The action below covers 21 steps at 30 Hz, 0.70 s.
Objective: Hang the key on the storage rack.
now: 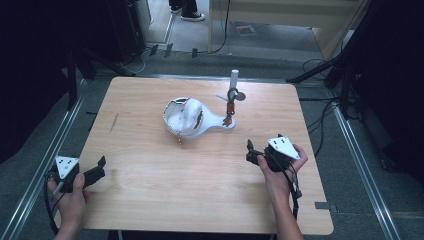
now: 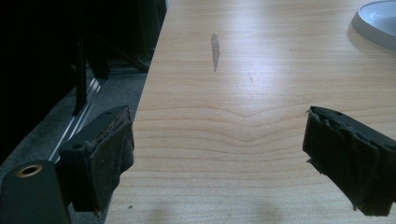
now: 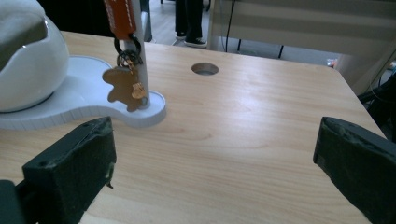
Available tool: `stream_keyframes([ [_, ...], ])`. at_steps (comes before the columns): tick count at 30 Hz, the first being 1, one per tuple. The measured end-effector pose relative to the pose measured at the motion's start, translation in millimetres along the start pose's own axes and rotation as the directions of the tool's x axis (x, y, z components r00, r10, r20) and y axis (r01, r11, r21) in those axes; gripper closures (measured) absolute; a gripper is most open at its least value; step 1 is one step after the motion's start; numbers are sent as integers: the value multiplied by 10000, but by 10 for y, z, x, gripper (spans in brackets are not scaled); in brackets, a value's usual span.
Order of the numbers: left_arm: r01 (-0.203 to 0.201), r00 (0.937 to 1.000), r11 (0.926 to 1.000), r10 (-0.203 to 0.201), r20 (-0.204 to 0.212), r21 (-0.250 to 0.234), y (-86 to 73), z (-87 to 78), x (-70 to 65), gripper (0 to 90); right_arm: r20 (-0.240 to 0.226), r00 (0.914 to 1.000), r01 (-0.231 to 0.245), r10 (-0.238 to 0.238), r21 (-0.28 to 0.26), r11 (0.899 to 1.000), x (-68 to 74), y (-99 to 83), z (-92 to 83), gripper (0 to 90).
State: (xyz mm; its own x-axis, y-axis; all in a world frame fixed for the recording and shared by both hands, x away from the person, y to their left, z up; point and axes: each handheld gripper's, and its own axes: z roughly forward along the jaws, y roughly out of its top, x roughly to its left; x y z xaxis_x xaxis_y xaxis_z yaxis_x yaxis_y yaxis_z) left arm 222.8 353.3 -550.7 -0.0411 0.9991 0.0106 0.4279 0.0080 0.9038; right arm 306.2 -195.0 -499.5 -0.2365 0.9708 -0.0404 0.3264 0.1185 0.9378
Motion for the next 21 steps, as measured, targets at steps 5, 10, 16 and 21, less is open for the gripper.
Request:
stream_keyframes([
  [5,8,10000,10000,-8,-4,-8,0,0,0,95,113,9999,-5,3,181,9998,-95,-92,-78,0],
  [10,16,10000,10000,-16,-22,-4,0,-1,-1,95,326,9994,-73,65,264,9996,-222,-183,-159,0],
  [16,16,10000,10000,-16,-28,-5,0,1,4,95,569,9981,-247,231,283,9993,-373,-271,-268,0],
  [21,22,10000,10000,-22,-24,1,0,-1,7,95,747,9967,-334,311,304,9990,-477,-334,-365,0],
])
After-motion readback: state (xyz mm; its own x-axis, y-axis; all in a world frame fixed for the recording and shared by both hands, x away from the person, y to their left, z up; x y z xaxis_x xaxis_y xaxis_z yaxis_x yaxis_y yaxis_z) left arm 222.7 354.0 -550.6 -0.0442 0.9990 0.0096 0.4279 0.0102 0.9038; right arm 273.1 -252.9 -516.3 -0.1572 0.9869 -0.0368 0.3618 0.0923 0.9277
